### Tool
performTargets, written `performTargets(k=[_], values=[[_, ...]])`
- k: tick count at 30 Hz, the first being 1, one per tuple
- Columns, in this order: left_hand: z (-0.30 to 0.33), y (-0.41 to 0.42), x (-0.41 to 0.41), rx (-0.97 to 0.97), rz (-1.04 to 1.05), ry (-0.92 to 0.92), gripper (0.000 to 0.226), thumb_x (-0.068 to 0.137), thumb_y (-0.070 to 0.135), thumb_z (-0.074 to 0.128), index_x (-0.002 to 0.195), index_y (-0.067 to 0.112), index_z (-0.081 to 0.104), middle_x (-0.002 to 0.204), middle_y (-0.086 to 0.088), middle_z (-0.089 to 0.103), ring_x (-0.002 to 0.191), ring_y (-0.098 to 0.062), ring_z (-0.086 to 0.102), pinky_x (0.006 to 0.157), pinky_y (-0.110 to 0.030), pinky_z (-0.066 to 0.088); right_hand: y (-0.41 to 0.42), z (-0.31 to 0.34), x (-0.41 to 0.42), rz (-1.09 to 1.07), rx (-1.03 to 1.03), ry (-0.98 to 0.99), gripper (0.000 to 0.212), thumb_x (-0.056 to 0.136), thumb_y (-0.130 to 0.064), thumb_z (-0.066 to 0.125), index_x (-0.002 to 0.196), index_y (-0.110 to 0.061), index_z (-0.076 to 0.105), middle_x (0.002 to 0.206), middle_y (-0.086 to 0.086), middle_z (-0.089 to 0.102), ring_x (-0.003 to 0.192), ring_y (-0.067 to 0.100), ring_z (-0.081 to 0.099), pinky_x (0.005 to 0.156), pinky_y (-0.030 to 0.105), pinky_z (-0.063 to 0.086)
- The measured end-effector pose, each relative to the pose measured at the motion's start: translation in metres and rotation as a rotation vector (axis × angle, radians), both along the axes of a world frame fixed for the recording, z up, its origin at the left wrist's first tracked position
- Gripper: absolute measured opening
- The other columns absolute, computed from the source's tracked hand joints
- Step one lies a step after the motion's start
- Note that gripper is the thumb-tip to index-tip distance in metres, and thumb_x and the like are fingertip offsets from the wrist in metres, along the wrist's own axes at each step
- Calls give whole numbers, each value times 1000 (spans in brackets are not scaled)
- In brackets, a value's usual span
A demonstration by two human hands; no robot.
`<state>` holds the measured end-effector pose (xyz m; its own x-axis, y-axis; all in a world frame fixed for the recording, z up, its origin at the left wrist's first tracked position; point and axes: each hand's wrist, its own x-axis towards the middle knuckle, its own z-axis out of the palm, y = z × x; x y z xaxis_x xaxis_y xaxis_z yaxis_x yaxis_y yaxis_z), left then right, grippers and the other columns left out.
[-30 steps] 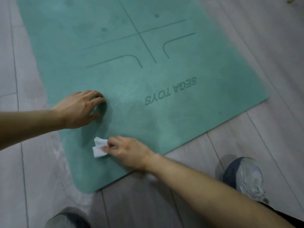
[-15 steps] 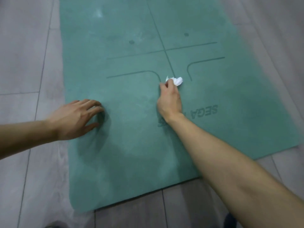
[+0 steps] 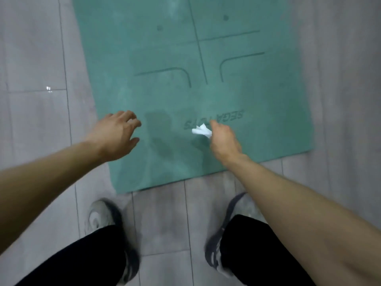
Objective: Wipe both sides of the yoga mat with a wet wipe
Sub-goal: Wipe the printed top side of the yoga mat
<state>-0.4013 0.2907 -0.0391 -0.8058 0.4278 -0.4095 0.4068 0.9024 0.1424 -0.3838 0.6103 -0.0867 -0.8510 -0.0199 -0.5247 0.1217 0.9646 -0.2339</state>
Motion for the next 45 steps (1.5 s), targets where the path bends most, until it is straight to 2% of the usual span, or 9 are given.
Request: performTargets(k=[4, 8, 17, 20, 23, 28, 35, 38, 45], values=[[104, 26, 29, -99, 22, -150, 41, 89, 43, 70, 124, 21, 68, 121, -5, 67, 105, -33, 67, 87, -43, 55, 43, 112, 4, -102, -14, -37, 35, 91, 1, 56, 122, -12, 69, 114, 13, 64, 106, 39, 64, 88, 42, 52], [241, 71, 47, -100, 262, -285, 44, 95, 50, 61, 133, 29, 62, 126, 2, 68, 111, -26, 68, 90, -40, 56, 63, 256, 5, -178, -163, -57, 27, 90, -4, 59, 113, -13, 71, 106, 12, 61, 97, 38, 63, 82, 40, 49], [509, 195, 16, 631, 862, -544, 55, 89, 35, 82, 138, 27, 58, 120, 12, 72, 113, -4, 68, 100, -30, 53, 88, 550, -25, -137, -469, -68, 15, 91, -9, 65, 97, -20, 73, 90, -4, 74, 83, 18, 64, 70, 29, 43], [554, 214, -5, 883, 941, -590, 34, 92, 20, 80, 124, 22, 70, 111, 9, 79, 109, -5, 72, 94, -27, 56, 91, 606, -45, -134, -501, -35, 12, 92, -11, 68, 97, -20, 74, 88, -6, 75, 80, 14, 66, 73, 29, 51], [581, 231, -34, 889, 956, -432, 16, 93, 30, 76, 107, 21, 77, 99, 8, 80, 101, -16, 75, 85, -37, 59, 105, 638, -67, -28, -423, 95, 16, 94, -22, 67, 108, -20, 74, 103, 0, 74, 89, 23, 71, 82, 38, 57], [612, 257, -75, 753, 975, -258, 37, 87, 54, 61, 99, 21, 70, 88, 5, 73, 82, -18, 69, 75, -40, 55, 161, 668, -98, 203, -112, 246, 33, 101, -24, 56, 131, -16, 65, 121, 5, 62, 99, 35, 66, 84, 45, 56], [614, 341, -156, 672, 966, -186, 18, 93, 37, 64, 100, 21, 64, 87, 4, 70, 82, -20, 66, 66, -34, 51, 269, 670, -188, 421, 25, 307, 7, 92, -8, 59, 94, -10, 65, 92, 7, 58, 76, 31, 60, 68, 40, 53], [611, 388, -201, 621, 1052, -147, 25, 93, 35, 61, 98, 12, 53, 84, -8, 63, 74, -28, 58, 63, -43, 47, 318, 664, -251, 553, 61, 263, 9, 86, -2, 61, 84, -11, 61, 84, 8, 56, 70, 32, 59, 66, 42, 55], [628, 465, -276, 648, 1278, -65, 22, 92, 29, 69, 107, 19, 57, 91, 3, 64, 82, -21, 62, 65, -37, 48, 411, 677, -390, 946, 129, 259, 15, 72, -5, 74, 80, -14, 65, 79, 8, 60, 69, 31, 62, 61, 38, 46]])
